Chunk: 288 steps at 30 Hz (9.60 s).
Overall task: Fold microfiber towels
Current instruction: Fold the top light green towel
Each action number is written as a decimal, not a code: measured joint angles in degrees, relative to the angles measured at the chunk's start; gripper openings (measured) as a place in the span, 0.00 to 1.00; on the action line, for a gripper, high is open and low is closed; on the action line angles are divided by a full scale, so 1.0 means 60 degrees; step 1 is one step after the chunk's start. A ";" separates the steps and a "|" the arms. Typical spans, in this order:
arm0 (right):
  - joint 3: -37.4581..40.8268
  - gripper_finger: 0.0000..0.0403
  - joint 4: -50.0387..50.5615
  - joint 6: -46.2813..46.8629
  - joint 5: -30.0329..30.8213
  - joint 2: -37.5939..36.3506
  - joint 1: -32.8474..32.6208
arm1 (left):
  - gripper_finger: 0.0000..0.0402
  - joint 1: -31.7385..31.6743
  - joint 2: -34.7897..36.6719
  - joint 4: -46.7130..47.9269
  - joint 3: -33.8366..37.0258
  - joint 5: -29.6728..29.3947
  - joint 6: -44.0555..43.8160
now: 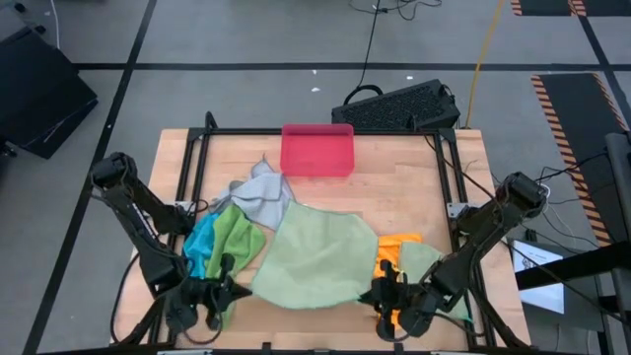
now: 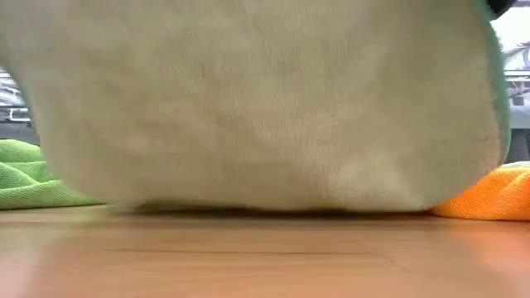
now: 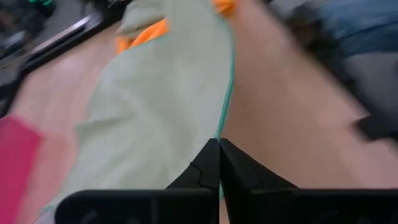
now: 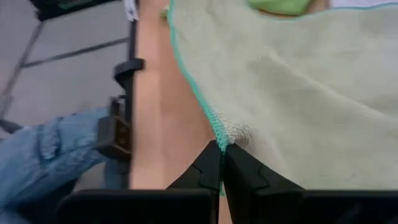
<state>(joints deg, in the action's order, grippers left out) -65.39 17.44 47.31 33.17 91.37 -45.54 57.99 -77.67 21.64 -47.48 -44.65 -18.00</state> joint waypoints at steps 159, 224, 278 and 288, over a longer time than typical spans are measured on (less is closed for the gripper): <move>0.9371 0.52 -0.6988 0.0415 -0.5261 -0.4419 0.5514 | 0.01 -1.1277 -0.0352 -0.1757 0.1807 0.9510 0.2446; 0.9785 0.51 -0.7490 -0.0247 -0.7295 -0.4683 0.8152 | 0.01 -1.1273 -0.0280 -0.1848 0.1810 0.9105 0.2910; 0.7255 0.03 -0.2464 -0.2139 -0.6635 -0.5057 0.6777 | 0.01 -0.9045 0.2369 -0.1853 0.1807 0.8759 0.3632; 0.6105 0.05 -0.0565 -0.2970 -0.5016 -0.5277 0.6758 | 0.01 -0.9431 0.2017 -0.1755 0.1814 0.6179 0.3107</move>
<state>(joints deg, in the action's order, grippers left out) -28.75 14.05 29.50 3.07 59.71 -4.99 1.40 -65.57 11.11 -36.60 -7.58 0.64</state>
